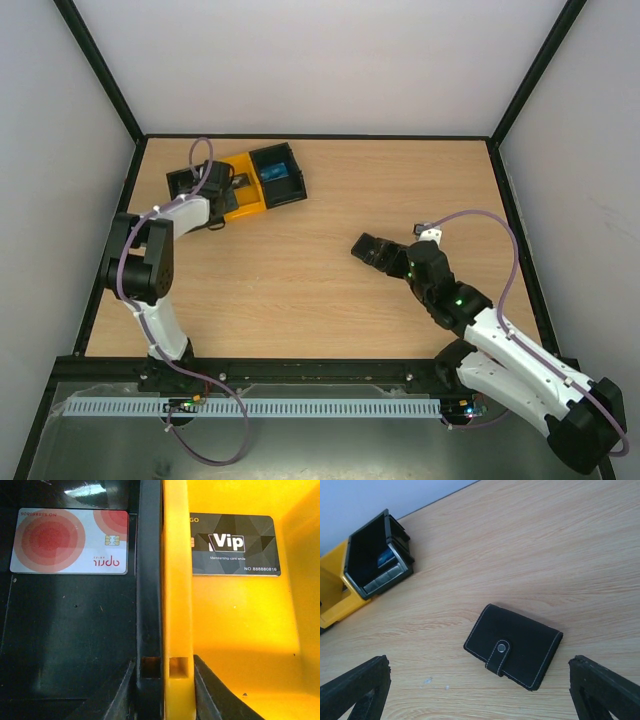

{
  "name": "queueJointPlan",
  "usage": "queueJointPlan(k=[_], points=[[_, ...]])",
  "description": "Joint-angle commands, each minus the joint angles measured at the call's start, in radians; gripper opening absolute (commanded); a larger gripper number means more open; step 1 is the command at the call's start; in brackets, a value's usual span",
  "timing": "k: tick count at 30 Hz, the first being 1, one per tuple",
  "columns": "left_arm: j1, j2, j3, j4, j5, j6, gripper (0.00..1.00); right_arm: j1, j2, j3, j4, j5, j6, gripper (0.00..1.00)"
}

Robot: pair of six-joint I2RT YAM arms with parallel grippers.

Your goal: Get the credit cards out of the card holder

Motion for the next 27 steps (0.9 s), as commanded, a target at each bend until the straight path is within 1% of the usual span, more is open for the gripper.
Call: queueJointPlan(k=[1, 7, 8, 9, 10, 13, 18, 19, 21, 23, 24, 26, 27], points=[[-0.036, -0.065, -0.044, 0.005, -0.005, -0.031, 0.25, -0.005, 0.012, -0.017, -0.034, 0.051, 0.007, 0.95], [-0.071, -0.113, -0.117, 0.033, -0.01, -0.04, 0.26, -0.004, 0.075, -0.044, 0.005, 0.053, 0.018, 0.95], [-0.073, -0.122, -0.129, 0.044, -0.005, -0.041, 0.31, -0.004, 0.093, -0.052, 0.025, 0.049, 0.02, 0.95], [-0.073, -0.132, -0.142, 0.057, 0.002, -0.046, 0.38, -0.004, 0.111, -0.063, 0.053, 0.046, 0.023, 0.95], [-0.073, -0.143, -0.15, 0.062, 0.008, -0.048, 0.43, -0.004, 0.132, -0.074, 0.078, 0.042, 0.025, 0.94], [-0.073, -0.171, -0.144, 0.049, 0.026, -0.045, 0.51, -0.004, 0.196, -0.081, 0.125, 0.052, 0.035, 0.89], [-0.073, -0.25, -0.128, 0.013, 0.069, -0.04, 0.62, -0.004, 0.295, -0.053, 0.165, 0.105, 0.036, 0.85], [-0.073, -0.274, -0.129, 0.01, 0.084, -0.04, 0.64, -0.004, 0.319, -0.041, 0.169, 0.122, 0.033, 0.84], [-0.077, -0.327, -0.129, -0.001, 0.106, -0.034, 0.73, -0.006, 0.373, -0.018, 0.174, 0.16, 0.032, 0.82], [-0.082, -0.378, -0.127, -0.02, 0.117, -0.02, 0.78, -0.009, 0.425, 0.005, 0.195, 0.185, 0.029, 0.79], [-0.086, -0.406, -0.127, -0.028, 0.128, -0.012, 0.83, -0.01, 0.448, 0.011, 0.213, 0.186, 0.028, 0.79], [-0.089, -0.454, -0.129, -0.039, 0.18, 0.006, 0.98, -0.013, 0.504, 0.023, 0.254, 0.164, 0.021, 0.79], [-0.093, -0.475, -0.125, -0.053, 0.203, 0.019, 1.0, -0.016, 0.526, 0.035, 0.265, 0.157, 0.018, 0.79]])
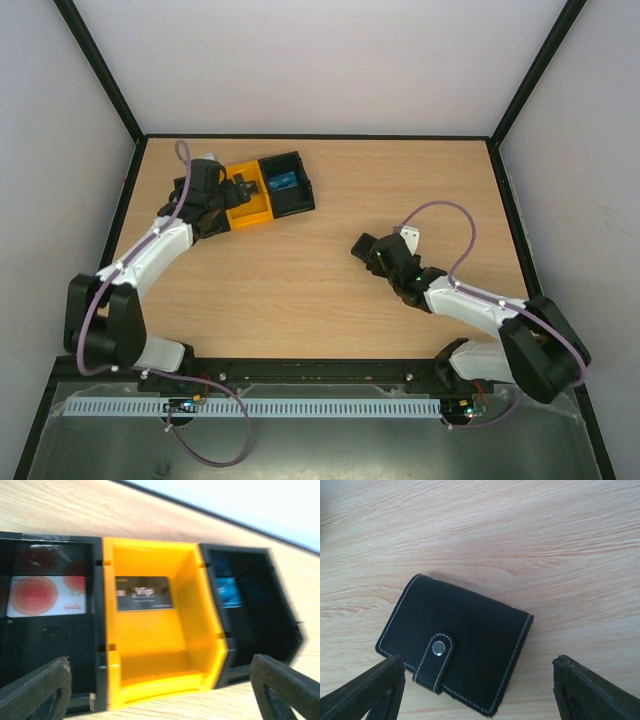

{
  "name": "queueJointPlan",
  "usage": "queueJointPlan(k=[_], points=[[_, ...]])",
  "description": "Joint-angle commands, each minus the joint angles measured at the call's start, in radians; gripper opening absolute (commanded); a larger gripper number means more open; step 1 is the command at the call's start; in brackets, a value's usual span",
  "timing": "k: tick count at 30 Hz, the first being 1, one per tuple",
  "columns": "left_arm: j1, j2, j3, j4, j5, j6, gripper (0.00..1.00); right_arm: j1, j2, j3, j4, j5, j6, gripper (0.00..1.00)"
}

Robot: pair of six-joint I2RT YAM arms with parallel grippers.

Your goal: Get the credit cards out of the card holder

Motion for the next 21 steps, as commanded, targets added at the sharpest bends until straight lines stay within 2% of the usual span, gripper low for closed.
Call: queueJointPlan(k=[1, 7, 12, 14, 21], points=[[-0.02, -0.105, 0.025, -0.065, 0.1, 0.052, 1.0, -0.011, 0.1, 0.066, 0.103, 0.045, -0.009, 0.79], [-0.1, -0.273, -0.019, -0.15, 0.084, 0.071, 1.0, -0.057, 0.236, 0.157, 0.093, 0.081, -0.028, 0.66], [-0.125, -0.398, -0.151, -0.114, 0.136, 0.032, 1.0, -0.099, 0.329, 0.189, 0.111, 0.018, -0.058, 0.66], [-0.158, -0.425, -0.186, -0.107, 0.113, 0.016, 1.0, -0.099, 0.372, 0.215, 0.088, 0.005, -0.062, 0.67], [-0.262, -0.415, -0.223, -0.131, 0.091, 0.022, 1.0, -0.098, 0.426, 0.208, 0.094, -0.121, -0.09, 0.66]])
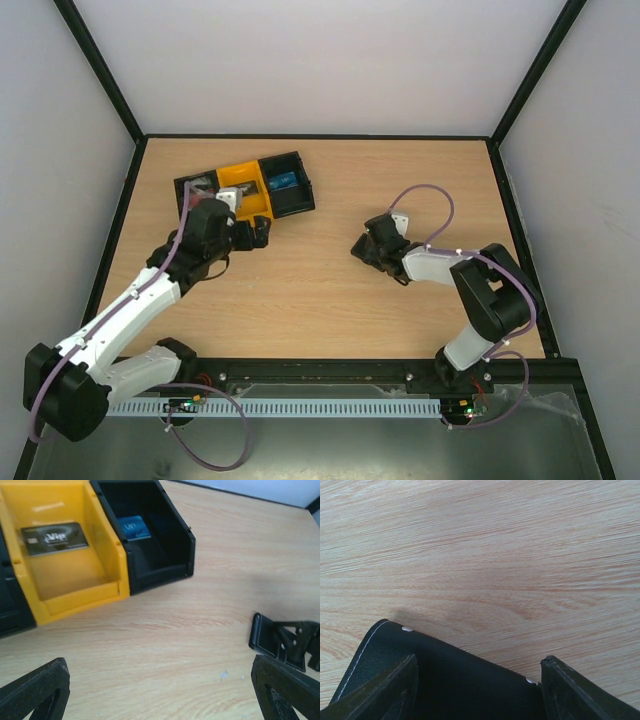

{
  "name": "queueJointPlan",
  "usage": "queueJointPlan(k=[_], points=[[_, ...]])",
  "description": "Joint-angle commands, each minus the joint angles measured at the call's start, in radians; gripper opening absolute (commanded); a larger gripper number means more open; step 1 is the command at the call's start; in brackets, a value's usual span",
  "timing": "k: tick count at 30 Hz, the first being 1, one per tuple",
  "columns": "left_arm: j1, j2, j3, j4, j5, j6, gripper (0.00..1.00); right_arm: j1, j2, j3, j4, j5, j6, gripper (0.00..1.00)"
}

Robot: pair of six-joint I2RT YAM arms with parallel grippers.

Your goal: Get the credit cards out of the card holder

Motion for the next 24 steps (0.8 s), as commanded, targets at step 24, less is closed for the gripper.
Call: queueJointPlan(k=[24], points=[[-0.129, -0.018, -0.264, 0.19, 0.115, -0.122, 0.97, 0.107, -0.222, -0.206, -0.014, -0.434, 0.001, 0.6]])
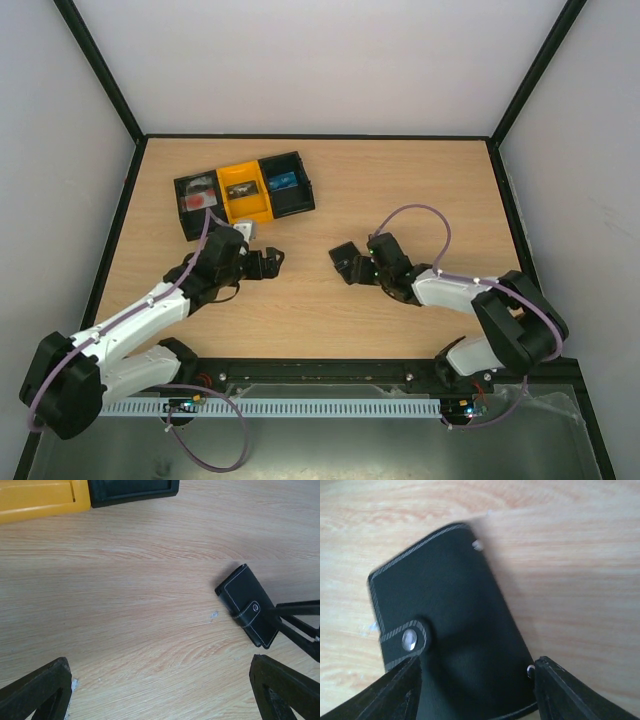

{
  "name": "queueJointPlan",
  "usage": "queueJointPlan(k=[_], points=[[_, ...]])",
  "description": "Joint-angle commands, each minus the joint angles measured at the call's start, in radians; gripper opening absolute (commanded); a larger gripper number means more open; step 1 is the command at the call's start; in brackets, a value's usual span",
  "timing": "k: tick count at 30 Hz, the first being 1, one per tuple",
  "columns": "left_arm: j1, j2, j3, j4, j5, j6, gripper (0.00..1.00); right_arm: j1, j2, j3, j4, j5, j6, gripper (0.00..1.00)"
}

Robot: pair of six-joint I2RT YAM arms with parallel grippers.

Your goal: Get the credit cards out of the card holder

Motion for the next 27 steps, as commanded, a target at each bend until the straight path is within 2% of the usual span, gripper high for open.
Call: queueJointPlan(k=[1, 5, 9, 13, 27], points=[[-0.007, -0.014, -0.033, 0.061, 0.02, -0.041, 0.97, 0.023, -0.05, -0.039, -0.071, -0.117, 0.014, 0.59], [-0.012, -0.011, -0.052, 0.091, 0.037, -0.072, 0.96, 0.025, -0.096, -0.019, -0.116, -0.109, -0.016, 0.55], [-0.041, -0.005, -0.054, 0.089, -0.003, -0.08, 0.95, 0.025, -0.117, 0.021, -0.19, 0.055, -0.032, 0.52], [-0.065, 0.007, -0.055, 0.088, -0.008, -0.08, 0.95, 0.018, -0.107, 0.038, -0.182, 0.16, -0.017, 0.48], [-0.083, 0.009, -0.073, 0.081, -0.024, -0.116, 0.94, -0.026, 0.094, 0.106, -0.085, 0.026, -0.039, 0.36]])
